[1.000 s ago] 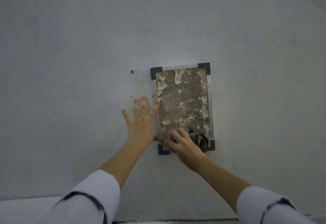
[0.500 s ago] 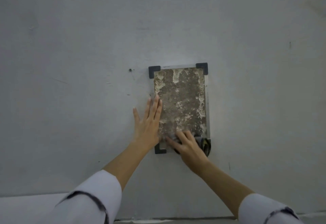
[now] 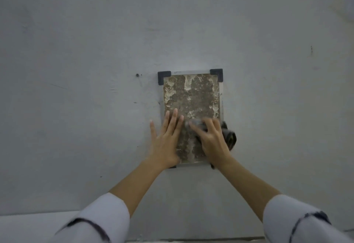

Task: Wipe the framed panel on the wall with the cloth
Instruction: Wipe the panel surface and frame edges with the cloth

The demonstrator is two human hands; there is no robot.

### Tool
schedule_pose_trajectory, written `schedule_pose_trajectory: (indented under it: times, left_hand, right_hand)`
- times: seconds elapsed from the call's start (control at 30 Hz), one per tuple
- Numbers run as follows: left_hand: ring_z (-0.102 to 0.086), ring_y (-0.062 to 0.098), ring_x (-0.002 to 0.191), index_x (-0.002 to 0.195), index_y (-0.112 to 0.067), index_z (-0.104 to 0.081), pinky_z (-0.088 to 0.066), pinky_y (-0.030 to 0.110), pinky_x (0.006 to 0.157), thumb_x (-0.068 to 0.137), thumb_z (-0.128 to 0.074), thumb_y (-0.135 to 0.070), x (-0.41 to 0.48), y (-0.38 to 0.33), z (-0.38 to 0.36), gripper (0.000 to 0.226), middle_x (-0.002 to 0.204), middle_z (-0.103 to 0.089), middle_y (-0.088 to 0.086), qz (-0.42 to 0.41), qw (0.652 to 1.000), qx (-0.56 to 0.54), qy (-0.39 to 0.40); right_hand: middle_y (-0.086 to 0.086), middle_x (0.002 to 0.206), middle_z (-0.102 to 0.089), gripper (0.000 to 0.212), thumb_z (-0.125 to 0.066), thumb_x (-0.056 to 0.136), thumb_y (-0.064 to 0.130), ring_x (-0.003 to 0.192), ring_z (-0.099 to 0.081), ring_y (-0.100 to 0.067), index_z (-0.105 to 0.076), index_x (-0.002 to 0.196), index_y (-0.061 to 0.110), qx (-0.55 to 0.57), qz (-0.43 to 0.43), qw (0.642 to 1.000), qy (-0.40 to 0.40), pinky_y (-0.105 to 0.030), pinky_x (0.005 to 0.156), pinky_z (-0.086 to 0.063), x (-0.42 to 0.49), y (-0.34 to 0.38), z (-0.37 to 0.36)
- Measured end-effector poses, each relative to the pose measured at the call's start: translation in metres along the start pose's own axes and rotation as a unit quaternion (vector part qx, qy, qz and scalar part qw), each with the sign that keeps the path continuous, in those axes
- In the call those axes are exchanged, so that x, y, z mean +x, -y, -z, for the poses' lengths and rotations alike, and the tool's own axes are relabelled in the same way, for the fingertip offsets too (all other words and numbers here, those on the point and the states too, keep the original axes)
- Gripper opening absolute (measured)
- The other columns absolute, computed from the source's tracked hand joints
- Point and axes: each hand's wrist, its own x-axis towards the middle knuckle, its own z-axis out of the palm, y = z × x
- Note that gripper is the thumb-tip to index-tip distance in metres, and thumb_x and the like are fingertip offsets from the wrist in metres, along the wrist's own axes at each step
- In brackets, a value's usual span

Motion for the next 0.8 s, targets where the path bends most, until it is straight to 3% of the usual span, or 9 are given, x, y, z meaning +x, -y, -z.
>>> schedule_pose_trajectory:
  times: [0.13, 0.23, 0.37, 0.5, 0.63, 0.8]
  left_hand:
    - [0.035, 0.029, 0.140, 0.147, -0.014, 0.030, 0.010, 0.069, 0.107, 0.067, -0.072, -0.064, 0.002, -0.005, -0.004, 0.138, 0.150, 0.043, 0.007, 0.019, 0.999, 0.039, -0.001]
    - [0.036, 0.031, 0.139, 0.146, -0.014, 0.030, 0.014, 0.068, 0.104, 0.061, -0.073, -0.072, 0.001, -0.006, -0.006, 0.146, 0.151, 0.040, 0.010, 0.024, 0.998, 0.065, -0.010]
    - [0.034, 0.034, 0.140, 0.147, -0.016, 0.028, 0.006, 0.067, 0.109, 0.064, -0.079, -0.061, 0.001, -0.006, -0.007, 0.143, 0.152, 0.038, 0.013, 0.014, 0.998, 0.062, -0.018]
    - [0.030, 0.038, 0.141, 0.148, -0.014, 0.027, 0.001, 0.065, 0.113, 0.063, -0.084, -0.047, 0.000, -0.008, -0.008, 0.144, 0.154, 0.033, 0.017, 0.018, 0.998, 0.055, -0.021]
    - [0.035, 0.043, 0.136, 0.144, -0.008, 0.032, 0.004, 0.059, 0.117, 0.080, -0.072, -0.026, 0.001, -0.010, -0.004, 0.124, 0.147, 0.042, 0.023, -0.004, 0.998, 0.063, -0.018]
    - [0.031, 0.045, 0.138, 0.147, -0.007, 0.027, 0.005, 0.053, 0.118, 0.076, -0.077, -0.036, 0.002, -0.009, -0.004, 0.130, 0.149, 0.036, 0.025, -0.010, 0.998, 0.066, -0.010]
  right_hand:
    - [-0.011, 0.114, -0.046, 0.060, -0.065, 0.075, -0.011, 0.096, -0.047, -0.032, -0.057, 0.129, 0.015, 0.008, 0.065, 0.992, 0.105, -0.047, 0.081, -0.049, -0.076, 0.002, -0.004]
    - [-0.009, 0.106, -0.049, 0.050, -0.067, 0.078, -0.008, 0.094, -0.048, -0.028, -0.062, 0.121, 0.016, 0.032, 0.088, 0.986, 0.140, -0.040, 0.079, -0.049, -0.081, 0.001, 0.010]
    - [-0.014, 0.100, -0.055, 0.040, -0.072, 0.074, -0.010, 0.088, -0.047, -0.026, -0.070, 0.109, 0.010, 0.052, -0.028, 0.998, 0.037, -0.037, 0.069, -0.049, -0.021, -0.019, 0.025]
    - [-0.017, 0.105, -0.054, 0.047, -0.067, 0.072, -0.015, 0.090, -0.049, -0.032, -0.069, 0.113, 0.009, 0.019, -0.046, 0.999, -0.005, -0.044, 0.069, -0.050, 0.008, -0.034, 0.025]
    - [-0.014, 0.111, -0.051, 0.057, -0.071, 0.067, -0.016, 0.092, -0.048, -0.032, -0.067, 0.117, 0.012, 0.004, -0.043, 0.999, 0.022, -0.048, 0.073, -0.051, -0.046, -0.027, 0.008]
    - [-0.013, 0.106, -0.054, 0.051, -0.073, 0.071, -0.011, 0.092, -0.050, -0.030, -0.066, 0.115, 0.015, 0.023, 0.005, 0.996, 0.088, -0.046, 0.076, -0.051, -0.094, -0.026, 0.013]
